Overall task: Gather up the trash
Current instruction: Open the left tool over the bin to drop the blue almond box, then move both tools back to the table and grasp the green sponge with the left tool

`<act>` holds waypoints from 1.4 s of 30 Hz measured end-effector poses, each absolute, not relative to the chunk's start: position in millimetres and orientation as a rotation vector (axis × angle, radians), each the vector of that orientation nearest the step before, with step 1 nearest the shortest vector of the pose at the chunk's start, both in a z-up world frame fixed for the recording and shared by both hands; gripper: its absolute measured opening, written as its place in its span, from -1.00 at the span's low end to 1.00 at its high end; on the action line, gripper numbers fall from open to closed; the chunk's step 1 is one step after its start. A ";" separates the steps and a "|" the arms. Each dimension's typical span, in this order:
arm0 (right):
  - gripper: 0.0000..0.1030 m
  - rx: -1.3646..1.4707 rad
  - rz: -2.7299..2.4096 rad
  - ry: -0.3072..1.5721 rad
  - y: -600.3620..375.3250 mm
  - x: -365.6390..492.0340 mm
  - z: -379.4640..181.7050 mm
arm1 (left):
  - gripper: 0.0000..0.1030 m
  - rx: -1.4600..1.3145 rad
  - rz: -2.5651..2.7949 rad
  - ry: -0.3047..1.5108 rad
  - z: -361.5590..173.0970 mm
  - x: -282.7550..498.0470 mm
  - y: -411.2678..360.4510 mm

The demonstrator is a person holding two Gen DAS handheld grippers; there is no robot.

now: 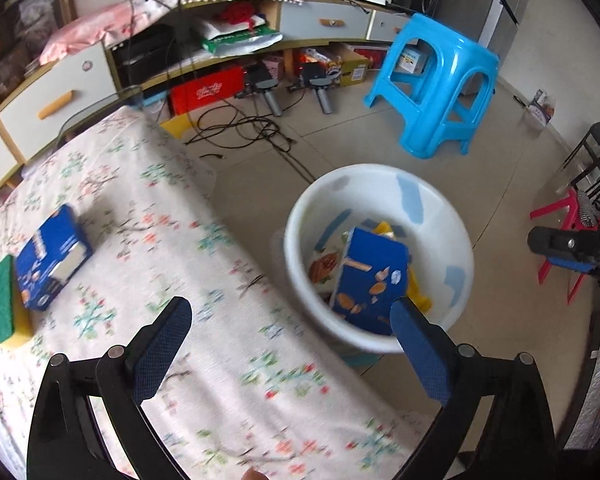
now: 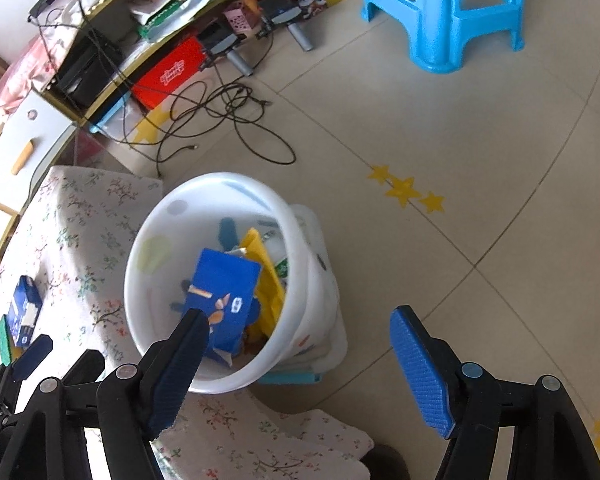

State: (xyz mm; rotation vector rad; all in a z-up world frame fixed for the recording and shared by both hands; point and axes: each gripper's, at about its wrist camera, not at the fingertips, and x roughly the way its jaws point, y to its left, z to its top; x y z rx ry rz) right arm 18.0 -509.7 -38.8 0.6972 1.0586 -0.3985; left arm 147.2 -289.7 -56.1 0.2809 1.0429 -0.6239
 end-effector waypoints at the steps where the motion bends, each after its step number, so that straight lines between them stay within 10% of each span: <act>1: 0.53 0.691 -0.391 1.059 -507.6 19.2 -37.4 | 0.95 0.283 -0.621 1.043 -56.5 146.1 -285.7; 42: 0.61 0.550 -0.205 1.106 -313.1 136.1 -29.5 | 0.75 -0.012 -0.191 1.056 -93.1 255.3 -41.8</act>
